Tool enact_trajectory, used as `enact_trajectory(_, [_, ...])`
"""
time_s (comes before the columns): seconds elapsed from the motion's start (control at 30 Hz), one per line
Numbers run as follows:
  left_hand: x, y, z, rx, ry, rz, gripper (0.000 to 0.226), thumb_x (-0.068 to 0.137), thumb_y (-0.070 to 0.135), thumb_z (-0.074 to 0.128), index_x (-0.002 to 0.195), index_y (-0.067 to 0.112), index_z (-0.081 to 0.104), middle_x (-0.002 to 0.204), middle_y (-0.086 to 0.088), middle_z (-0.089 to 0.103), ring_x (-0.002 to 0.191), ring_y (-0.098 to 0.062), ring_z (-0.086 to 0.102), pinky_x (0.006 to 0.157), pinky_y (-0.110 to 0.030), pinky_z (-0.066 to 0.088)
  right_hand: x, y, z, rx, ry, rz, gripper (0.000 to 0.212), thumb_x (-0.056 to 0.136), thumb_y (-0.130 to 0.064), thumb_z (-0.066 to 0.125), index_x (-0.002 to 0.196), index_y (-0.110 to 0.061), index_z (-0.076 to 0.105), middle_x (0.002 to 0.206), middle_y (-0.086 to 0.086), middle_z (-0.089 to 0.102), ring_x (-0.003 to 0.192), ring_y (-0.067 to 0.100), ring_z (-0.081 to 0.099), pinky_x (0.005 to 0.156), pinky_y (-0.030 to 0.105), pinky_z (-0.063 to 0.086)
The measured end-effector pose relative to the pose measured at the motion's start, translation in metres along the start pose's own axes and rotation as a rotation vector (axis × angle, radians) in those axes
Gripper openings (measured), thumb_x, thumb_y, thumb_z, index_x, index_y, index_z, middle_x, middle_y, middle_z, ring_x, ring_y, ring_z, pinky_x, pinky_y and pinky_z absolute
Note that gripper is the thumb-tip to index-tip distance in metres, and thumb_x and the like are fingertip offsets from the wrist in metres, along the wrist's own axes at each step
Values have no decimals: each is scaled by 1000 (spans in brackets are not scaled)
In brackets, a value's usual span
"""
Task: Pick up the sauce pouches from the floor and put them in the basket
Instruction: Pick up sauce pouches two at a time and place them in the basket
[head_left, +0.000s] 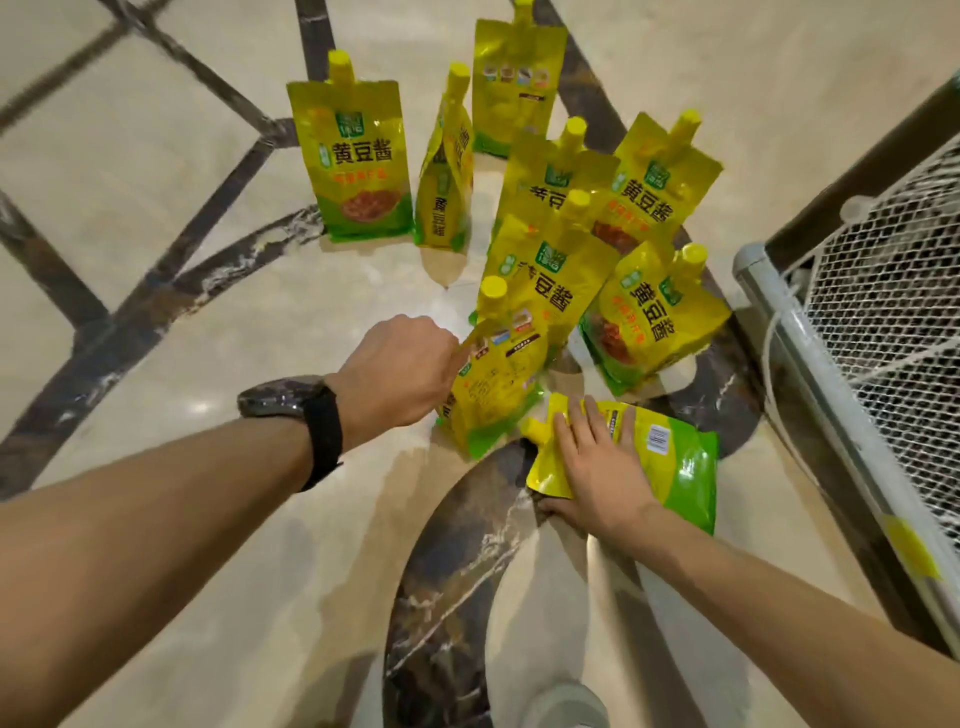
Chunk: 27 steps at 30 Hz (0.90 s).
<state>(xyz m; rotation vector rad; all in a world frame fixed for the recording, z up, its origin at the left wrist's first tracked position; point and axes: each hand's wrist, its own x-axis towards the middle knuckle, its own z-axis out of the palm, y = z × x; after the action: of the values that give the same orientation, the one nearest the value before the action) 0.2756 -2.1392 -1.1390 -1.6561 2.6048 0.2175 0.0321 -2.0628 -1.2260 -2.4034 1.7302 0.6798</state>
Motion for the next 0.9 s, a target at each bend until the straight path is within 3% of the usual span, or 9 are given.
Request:
enact_trajectory(0.23, [-37, -46, 2, -92, 99, -356, 39, 104, 28, 37, 73, 9, 50, 85, -23, 67, 80, -46, 61, 66, -43, 43, -2, -17, -9, -96, -59, 64, 90, 91, -38, 54, 154, 2, 3, 163, 25, 2, 150, 45, 4, 112, 73, 11])
enact_trajectory(0.33, [-46, -53, 6, -222, -12, -501, 29, 104, 30, 36, 102, 9, 55, 107, -19, 68, 96, -43, 63, 75, -39, 41, -4, -24, -8, -97, -37, 96, 85, 88, -29, 56, 154, 3, 13, 162, 26, 10, 151, 40, 11, 112, 73, 10])
enact_trajectory(0.43, [-47, -45, -9, -530, -242, -572, 58, 95, 48, 38, 142, 14, 36, 126, -15, 63, 100, -39, 65, 90, -41, 51, -2, -21, -3, -54, -62, 90, 81, 58, -19, 80, 131, 5, 56, 137, 27, 56, 130, 38, 53, 98, 74, 37])
enact_trajectory(0.5, [-47, -42, -27, -699, -353, -522, 81, 89, 63, 42, 152, 17, 23, 135, -12, 58, 109, -37, 64, 95, -44, 52, -3, -14, -6, 9, -12, 72, 70, 48, -7, 83, 116, 1, 67, 119, 21, 69, 114, 35, 66, 87, 66, 51])
enact_trajectory(0.63, [-43, -79, -65, -872, -155, -511, 49, 105, 44, 39, 145, 16, 41, 126, -10, 64, 112, -29, 63, 96, -41, 50, -19, 8, -33, 235, 151, 77, 47, 86, -6, 52, 130, -22, 56, 124, 6, 67, 113, 31, 63, 83, 42, 51])
enact_trajectory(0.7, [-40, -110, -67, -763, 53, -494, 47, 103, 10, 43, 148, 18, 37, 131, -13, 62, 118, -30, 59, 98, -41, 48, -28, 22, -48, 356, 242, 68, 47, 90, -6, 54, 131, -28, 60, 122, 2, 70, 109, 29, 63, 86, 39, 50])
enact_trajectory(0.77, [-36, -129, -60, -513, 104, -369, 74, 88, -11, 44, 152, 24, 31, 142, -14, 52, 126, -33, 54, 102, -46, 46, -35, 37, -64, 521, 355, 27, 42, 88, 0, 61, 123, -23, 69, 107, 5, 76, 96, 26, 68, 77, 38, 53])
enact_trajectory(0.83, [-28, -135, -52, -336, 14, -183, 89, 84, -11, 58, 156, 29, 23, 151, -14, 41, 134, -33, 45, 109, -47, 41, -41, 51, -85, 656, 432, -9, 39, 86, 8, 64, 115, -15, 74, 79, -3, 76, 71, 6, 67, 63, 23, 49])
enact_trajectory(0.9, [-16, -132, -47, -279, -61, -14, 89, 84, 2, 74, 155, 26, 28, 155, -11, 37, 140, -30, 38, 115, -45, 34, -46, 59, -105, 825, 505, -21, 40, 87, 9, 64, 113, -20, 74, 80, -21, 69, 71, -15, 61, 66, 10, 45])
